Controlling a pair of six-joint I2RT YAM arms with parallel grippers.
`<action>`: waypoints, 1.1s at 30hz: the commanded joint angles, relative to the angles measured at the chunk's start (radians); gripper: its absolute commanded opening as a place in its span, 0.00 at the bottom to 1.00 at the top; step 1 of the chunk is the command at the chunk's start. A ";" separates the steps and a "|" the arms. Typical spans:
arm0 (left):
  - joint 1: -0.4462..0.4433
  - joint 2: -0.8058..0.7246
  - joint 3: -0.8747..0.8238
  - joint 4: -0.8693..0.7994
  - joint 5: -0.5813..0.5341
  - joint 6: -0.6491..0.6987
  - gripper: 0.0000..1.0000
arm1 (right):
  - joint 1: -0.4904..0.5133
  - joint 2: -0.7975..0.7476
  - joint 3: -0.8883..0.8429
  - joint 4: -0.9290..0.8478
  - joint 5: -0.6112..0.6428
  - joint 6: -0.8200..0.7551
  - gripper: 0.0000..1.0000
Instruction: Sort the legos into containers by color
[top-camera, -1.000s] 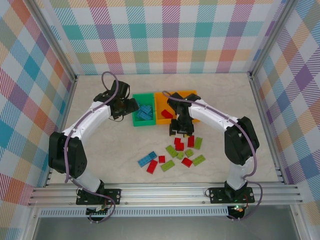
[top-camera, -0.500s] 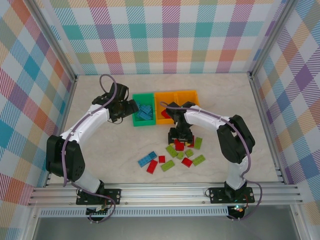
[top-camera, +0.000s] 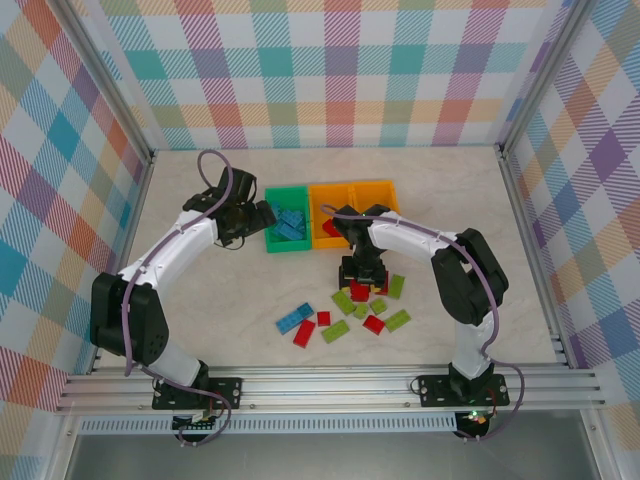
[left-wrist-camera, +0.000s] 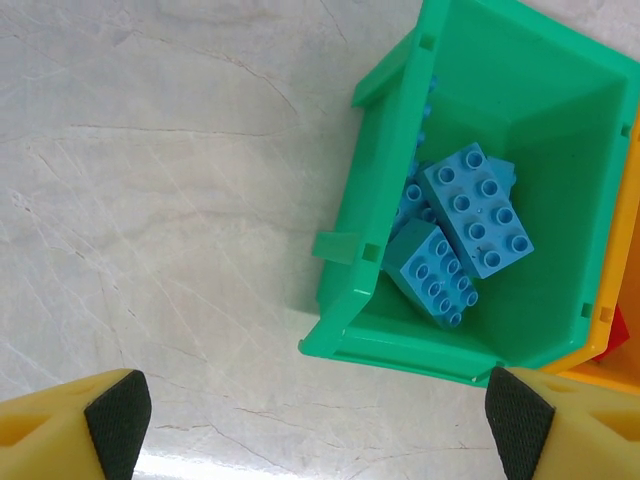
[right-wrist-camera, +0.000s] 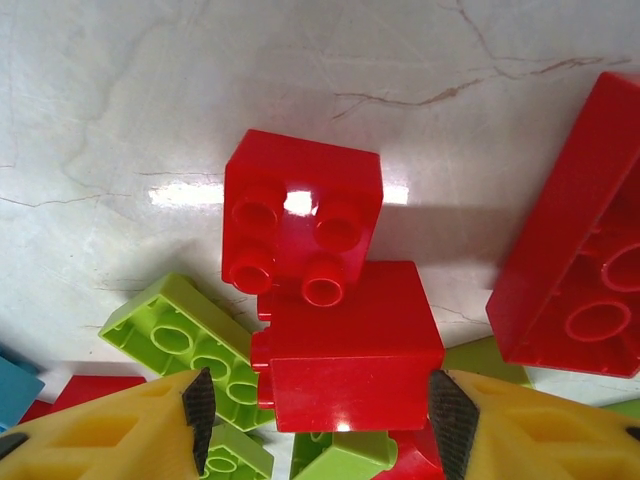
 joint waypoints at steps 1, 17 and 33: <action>0.006 -0.037 -0.012 -0.001 -0.017 -0.005 0.89 | 0.008 0.040 -0.031 0.020 0.001 0.010 0.60; 0.006 -0.059 -0.039 0.007 -0.021 -0.016 0.89 | 0.024 0.016 -0.050 0.011 0.016 0.019 0.58; 0.006 -0.084 -0.064 0.009 -0.027 -0.024 0.89 | 0.023 0.040 -0.036 -0.013 0.067 -0.036 0.31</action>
